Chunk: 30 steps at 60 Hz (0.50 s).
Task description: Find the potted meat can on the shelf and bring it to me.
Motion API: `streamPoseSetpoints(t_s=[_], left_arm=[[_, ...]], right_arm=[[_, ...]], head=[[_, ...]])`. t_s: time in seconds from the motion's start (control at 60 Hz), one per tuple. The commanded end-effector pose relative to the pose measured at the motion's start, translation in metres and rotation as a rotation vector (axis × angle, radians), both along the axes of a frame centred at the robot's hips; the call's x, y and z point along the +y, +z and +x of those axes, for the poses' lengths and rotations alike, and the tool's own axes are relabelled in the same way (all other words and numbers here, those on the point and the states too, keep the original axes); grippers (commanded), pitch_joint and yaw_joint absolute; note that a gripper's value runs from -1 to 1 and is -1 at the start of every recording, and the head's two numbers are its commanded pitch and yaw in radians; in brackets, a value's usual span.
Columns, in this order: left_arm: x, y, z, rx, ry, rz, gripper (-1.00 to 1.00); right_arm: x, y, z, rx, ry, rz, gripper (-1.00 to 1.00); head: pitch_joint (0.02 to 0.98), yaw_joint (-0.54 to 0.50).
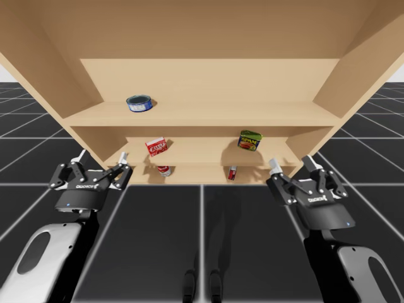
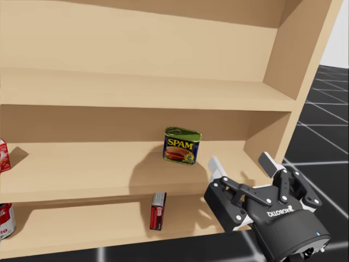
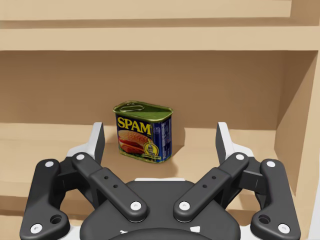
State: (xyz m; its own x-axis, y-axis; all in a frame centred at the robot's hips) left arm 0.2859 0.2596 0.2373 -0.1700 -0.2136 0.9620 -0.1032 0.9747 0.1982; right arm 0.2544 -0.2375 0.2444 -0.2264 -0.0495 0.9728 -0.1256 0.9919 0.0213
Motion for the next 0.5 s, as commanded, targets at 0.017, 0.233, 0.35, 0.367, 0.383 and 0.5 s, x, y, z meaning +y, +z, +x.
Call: streamPoseSetpoints(t_s=[0.017,0.233,0.35,0.367,0.383,0.5], left_arm=[[-0.001,-0.001,0.000,0.002,-0.002,0.001,-1.00],[-0.001,-0.001,0.000,0.006,-0.002,0.004,-1.00],[-0.001,-0.002,0.000,0.003,-0.007,0.001,-1.00],[-0.001,-0.002,-0.001,0.000,-0.006,0.004,-1.00],[-0.002,-0.002,-0.001,-0.004,-0.003,0.010,-1.00],[-0.002,-0.002,-0.001,0.001,-0.005,0.013,-1.00]], right_arm=[[0.011,0.016,-0.004,0.056,0.047,0.069,-1.00],[0.039,0.022,0.006,0.094,-0.033,-0.006,-1.00],[0.054,0.018,0.018,0.108,-0.091,-0.004,-1.00],[0.055,0.017,0.019,0.112,-0.098,-0.004,-1.00],[0.056,0.017,0.020,0.115,-0.106,-0.006,-1.00],[0.068,0.013,0.033,0.139,-0.182,-0.002,-1.00]], head=[[0.485,-0.27],[0.483,-0.28],[0.482,-0.28],[0.482,-0.28],[0.481,-0.28],[0.483,-0.28]])
